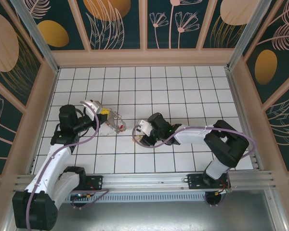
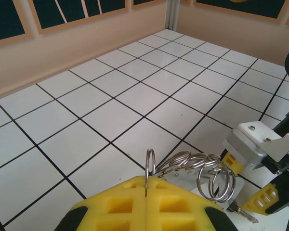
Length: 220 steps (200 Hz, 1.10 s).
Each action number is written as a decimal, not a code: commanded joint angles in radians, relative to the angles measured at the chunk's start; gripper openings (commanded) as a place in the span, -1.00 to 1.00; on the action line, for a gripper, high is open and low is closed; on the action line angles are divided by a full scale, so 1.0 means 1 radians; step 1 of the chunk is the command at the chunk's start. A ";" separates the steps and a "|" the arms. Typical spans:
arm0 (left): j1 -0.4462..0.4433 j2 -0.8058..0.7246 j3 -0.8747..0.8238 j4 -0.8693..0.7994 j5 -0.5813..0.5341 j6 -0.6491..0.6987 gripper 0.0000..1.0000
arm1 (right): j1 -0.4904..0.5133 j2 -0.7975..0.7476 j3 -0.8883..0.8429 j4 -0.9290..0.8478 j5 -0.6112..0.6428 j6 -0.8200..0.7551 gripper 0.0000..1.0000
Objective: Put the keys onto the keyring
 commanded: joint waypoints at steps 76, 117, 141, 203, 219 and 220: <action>-0.005 -0.016 0.001 0.014 0.010 0.004 -1.00 | -0.003 0.116 0.041 0.048 -0.041 -0.011 -0.20; -0.005 -0.017 0.003 0.007 0.008 0.011 -1.00 | -0.022 0.118 0.045 0.046 -0.065 -0.010 -0.50; -0.005 -0.015 0.004 0.007 0.007 0.010 -1.00 | -0.035 0.115 0.055 0.031 -0.081 -0.007 -0.49; -0.005 -0.012 0.010 0.007 0.005 0.012 -1.00 | -0.063 0.096 0.075 0.018 -0.152 0.050 -0.29; -0.005 -0.011 0.008 0.007 0.004 0.012 -1.00 | -0.067 0.107 0.082 0.012 -0.173 0.061 -0.29; -0.005 -0.011 0.008 0.007 0.004 0.013 -1.00 | -0.067 0.108 0.083 0.012 -0.174 0.061 -0.29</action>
